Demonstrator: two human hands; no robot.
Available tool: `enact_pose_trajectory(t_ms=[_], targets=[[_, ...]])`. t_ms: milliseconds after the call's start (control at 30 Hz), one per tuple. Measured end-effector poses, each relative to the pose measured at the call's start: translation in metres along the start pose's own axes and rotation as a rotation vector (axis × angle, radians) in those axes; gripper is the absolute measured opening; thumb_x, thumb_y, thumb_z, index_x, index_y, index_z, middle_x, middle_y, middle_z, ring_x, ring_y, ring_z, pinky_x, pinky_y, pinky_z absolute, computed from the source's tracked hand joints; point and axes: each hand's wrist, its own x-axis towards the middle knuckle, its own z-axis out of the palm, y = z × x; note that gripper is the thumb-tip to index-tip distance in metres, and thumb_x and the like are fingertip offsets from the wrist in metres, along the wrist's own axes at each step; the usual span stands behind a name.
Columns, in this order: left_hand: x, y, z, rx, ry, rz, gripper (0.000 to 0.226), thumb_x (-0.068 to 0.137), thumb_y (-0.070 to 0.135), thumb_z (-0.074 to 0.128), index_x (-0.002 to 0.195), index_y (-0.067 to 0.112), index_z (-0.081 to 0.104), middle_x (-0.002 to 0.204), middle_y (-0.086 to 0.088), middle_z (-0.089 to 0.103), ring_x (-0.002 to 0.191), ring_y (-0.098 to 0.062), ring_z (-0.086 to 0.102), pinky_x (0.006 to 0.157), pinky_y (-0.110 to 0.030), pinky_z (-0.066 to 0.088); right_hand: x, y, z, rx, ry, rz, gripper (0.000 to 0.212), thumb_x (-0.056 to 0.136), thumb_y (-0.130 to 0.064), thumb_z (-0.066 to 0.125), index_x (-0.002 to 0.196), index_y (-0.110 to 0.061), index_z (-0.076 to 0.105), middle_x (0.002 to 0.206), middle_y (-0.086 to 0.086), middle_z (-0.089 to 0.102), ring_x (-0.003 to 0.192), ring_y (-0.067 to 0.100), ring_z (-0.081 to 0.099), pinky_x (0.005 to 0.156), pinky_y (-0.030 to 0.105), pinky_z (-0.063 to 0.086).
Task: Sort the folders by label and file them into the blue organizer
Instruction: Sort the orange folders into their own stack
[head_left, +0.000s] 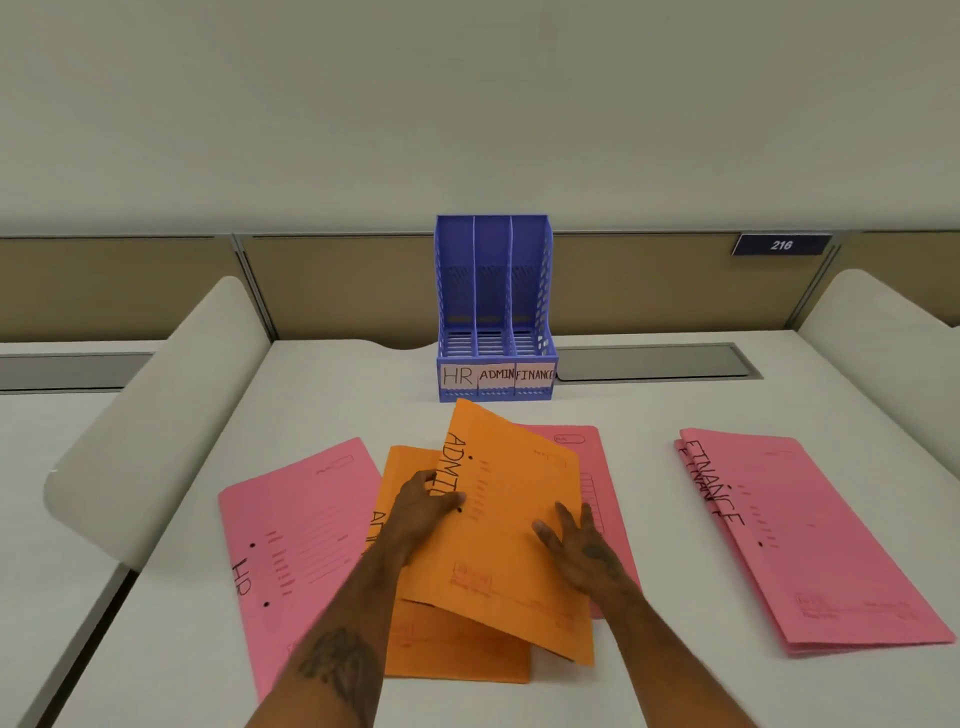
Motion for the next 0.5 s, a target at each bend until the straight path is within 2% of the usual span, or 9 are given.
enact_pose_trajectory(t_ms=[67, 167, 233, 300, 367, 433, 500], targets=[[-0.002, 0.019, -0.003, -0.116, -0.026, 0.044, 0.051, 0.086, 0.025, 0.075, 0.131, 0.022, 0.049, 0.116, 0.001, 0.066, 0.089, -0.021, 0.071, 0.065, -0.032, 0.056, 0.005, -0.007, -0.023, 0.114, 0.054, 0.016, 0.084, 0.089, -0.072, 0.029, 0.155, -0.027, 0.003, 0.163, 0.007, -0.003, 0.147, 0.034, 0.017, 0.113, 0.054, 0.029], [-0.006, 0.045, -0.009, -0.242, -0.054, 0.119, 0.045, 0.090, 0.020, 0.071, 0.131, 0.018, 0.054, 0.115, -0.006, 0.071, 0.086, -0.024, 0.075, 0.062, -0.033, 0.060, 0.009, -0.017, -0.061, 0.400, 0.114, 0.015, 0.090, 0.088, -0.066, 0.046, 0.155, -0.023, 0.003, 0.160, 0.009, 0.019, 0.141, 0.034, 0.032, 0.110, 0.051, 0.035], [-0.008, 0.060, -0.013, -0.296, -0.048, 0.169, 0.038, 0.091, 0.020, 0.069, 0.128, 0.018, 0.058, 0.113, -0.006, 0.073, 0.088, -0.025, 0.075, 0.067, -0.038, 0.062, 0.009, -0.023, -0.087, 0.666, 0.133, 0.023, 0.095, 0.086, -0.062, 0.056, 0.154, -0.027, 0.000, 0.157, 0.010, 0.027, 0.135, 0.036, 0.040, 0.105, 0.051, 0.040], [-0.009, 0.072, -0.015, -0.312, -0.030, 0.200, 0.034, 0.092, 0.023, 0.068, 0.125, 0.020, 0.061, 0.113, -0.007, 0.073, 0.091, -0.027, 0.074, 0.079, -0.048, 0.061, 0.007, -0.028, -0.111, 0.847, 0.121, 0.048, 0.096, 0.085, -0.060, 0.060, 0.154, -0.026, 0.003, 0.156, 0.011, 0.029, 0.133, 0.036, 0.043, 0.102, 0.051, 0.041], [-0.010, 0.080, -0.015, -0.303, -0.033, 0.235, 0.034, 0.091, 0.033, 0.068, 0.123, 0.024, 0.061, 0.112, -0.005, 0.074, 0.090, -0.026, 0.075, 0.079, -0.048, 0.061, 0.005, -0.030, -0.127, 0.944, 0.052, 0.011, 0.084, 0.086, -0.059, 0.060, 0.151, -0.020, 0.024, 0.146, 0.010, 0.045, 0.123, 0.034, 0.054, 0.099, 0.052, 0.047], [-0.013, 0.086, -0.012, -0.305, -0.084, 0.268, 0.044, 0.085, 0.045, 0.072, 0.123, 0.027, 0.059, 0.113, -0.004, 0.074, 0.091, -0.023, 0.075, 0.074, -0.042, 0.062, 0.001, -0.033, -0.137, 1.026, -0.026, -0.064, 0.062, 0.089, -0.054, 0.059, 0.138, -0.018, 0.047, 0.124, 0.008, 0.064, 0.106, 0.031, 0.066, 0.092, 0.055, 0.052], [-0.015, 0.090, -0.008, -0.335, -0.169, 0.272, 0.058, 0.079, 0.050, 0.075, 0.128, 0.027, 0.055, 0.117, -0.004, 0.072, 0.097, -0.026, 0.073, 0.080, -0.047, 0.061, -0.001, -0.034, -0.140, 1.087, -0.034, -0.119, 0.049, 0.091, -0.047, 0.059, 0.131, -0.019, 0.053, 0.117, 0.008, 0.068, 0.101, 0.032, 0.069, 0.089, 0.057, 0.053]])
